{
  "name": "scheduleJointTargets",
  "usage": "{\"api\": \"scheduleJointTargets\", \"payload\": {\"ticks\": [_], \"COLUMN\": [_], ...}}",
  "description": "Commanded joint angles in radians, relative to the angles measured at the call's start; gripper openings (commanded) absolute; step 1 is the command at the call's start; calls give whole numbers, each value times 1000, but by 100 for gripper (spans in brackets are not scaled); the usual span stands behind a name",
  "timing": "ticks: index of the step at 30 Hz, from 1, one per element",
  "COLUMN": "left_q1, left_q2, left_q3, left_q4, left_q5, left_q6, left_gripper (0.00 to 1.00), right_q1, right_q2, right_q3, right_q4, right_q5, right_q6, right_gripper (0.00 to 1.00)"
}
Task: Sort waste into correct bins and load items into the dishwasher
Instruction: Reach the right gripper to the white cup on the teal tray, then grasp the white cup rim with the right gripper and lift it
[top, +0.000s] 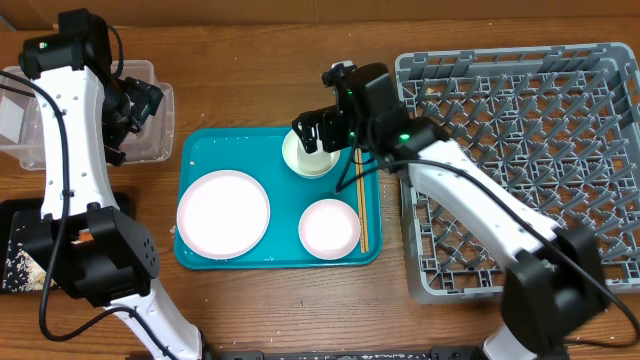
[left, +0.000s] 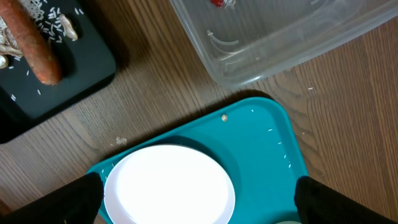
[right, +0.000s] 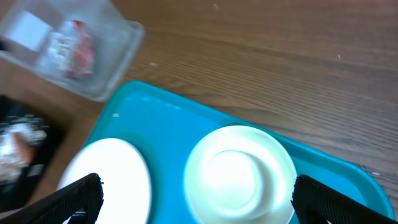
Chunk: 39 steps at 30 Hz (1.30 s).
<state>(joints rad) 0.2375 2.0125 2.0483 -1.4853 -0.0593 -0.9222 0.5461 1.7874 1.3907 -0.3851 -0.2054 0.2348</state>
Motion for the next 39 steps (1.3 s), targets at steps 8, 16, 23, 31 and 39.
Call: {"api": "scheduleJointTargets", "payload": {"ticks": [8,16,23,31,39], "left_q1": [-2,-2,-2,-2,-2], "left_q2": [-30,-30,-30,-30,-30], "left_q3": [-5,-5,-5,-5,-5], "left_q4": [-2,-2,-2,-2,-2], "left_q5": [0,0,0,0,0], "left_q6": [-21,-21,-21,-21,-21], "left_gripper": [100,100,100,100,100], "right_q1": [17,77,106,106,109], "right_q2": [88,131,179,227,235], "right_q3": [32,32,32,32,32], "right_q4": [63,69,81,82,85], "right_q5": [145,217,264,294,294], "right_q6": [32,32,32,58,58], "right_gripper": [100,100,100,100,90]}}
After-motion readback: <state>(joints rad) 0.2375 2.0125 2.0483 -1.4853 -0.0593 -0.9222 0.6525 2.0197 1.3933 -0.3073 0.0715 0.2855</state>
